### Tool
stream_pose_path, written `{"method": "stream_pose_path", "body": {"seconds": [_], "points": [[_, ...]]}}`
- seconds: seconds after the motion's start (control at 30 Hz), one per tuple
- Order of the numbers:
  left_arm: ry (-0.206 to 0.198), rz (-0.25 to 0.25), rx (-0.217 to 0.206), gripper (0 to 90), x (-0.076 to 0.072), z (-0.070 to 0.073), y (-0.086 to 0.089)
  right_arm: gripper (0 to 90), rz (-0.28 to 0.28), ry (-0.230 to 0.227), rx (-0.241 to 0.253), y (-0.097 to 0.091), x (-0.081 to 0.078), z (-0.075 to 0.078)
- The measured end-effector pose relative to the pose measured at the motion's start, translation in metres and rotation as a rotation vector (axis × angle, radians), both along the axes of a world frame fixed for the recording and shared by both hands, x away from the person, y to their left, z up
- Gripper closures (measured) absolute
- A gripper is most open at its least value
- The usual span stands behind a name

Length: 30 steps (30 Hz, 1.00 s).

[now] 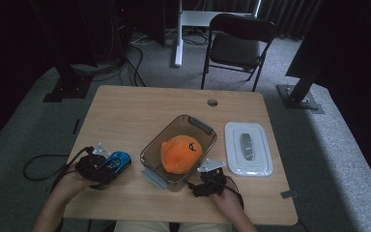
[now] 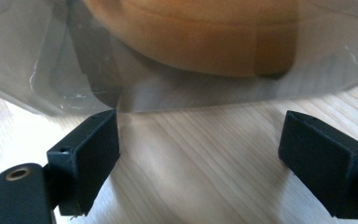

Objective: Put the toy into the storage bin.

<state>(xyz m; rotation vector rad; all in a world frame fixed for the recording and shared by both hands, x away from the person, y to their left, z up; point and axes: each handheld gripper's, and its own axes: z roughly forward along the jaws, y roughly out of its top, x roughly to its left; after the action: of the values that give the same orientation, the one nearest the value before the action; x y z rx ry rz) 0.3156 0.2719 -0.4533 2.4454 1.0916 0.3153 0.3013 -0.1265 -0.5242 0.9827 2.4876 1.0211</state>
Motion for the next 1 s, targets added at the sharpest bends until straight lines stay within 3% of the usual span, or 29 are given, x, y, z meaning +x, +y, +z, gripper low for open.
{"method": "stream_pose_path", "body": {"seconds": [0.37, 0.77, 1.0], "points": [[-0.03, -0.028, 0.009, 29.0, 0.009, 0.037, -0.004, 11.0, -0.013, -0.017, -0.008, 0.013, 0.0, 0.0], [-0.085, -0.07, 0.051, 29.0, 0.022, 0.089, -0.025, 11.1, -0.029, -0.019, 0.014, 0.008, -0.001, -0.002], [-0.111, -0.082, 0.026, 29.0, 0.031, 0.111, -0.045, 11.1, -0.03, -0.018, 0.016, 0.007, -0.002, -0.003]]}}
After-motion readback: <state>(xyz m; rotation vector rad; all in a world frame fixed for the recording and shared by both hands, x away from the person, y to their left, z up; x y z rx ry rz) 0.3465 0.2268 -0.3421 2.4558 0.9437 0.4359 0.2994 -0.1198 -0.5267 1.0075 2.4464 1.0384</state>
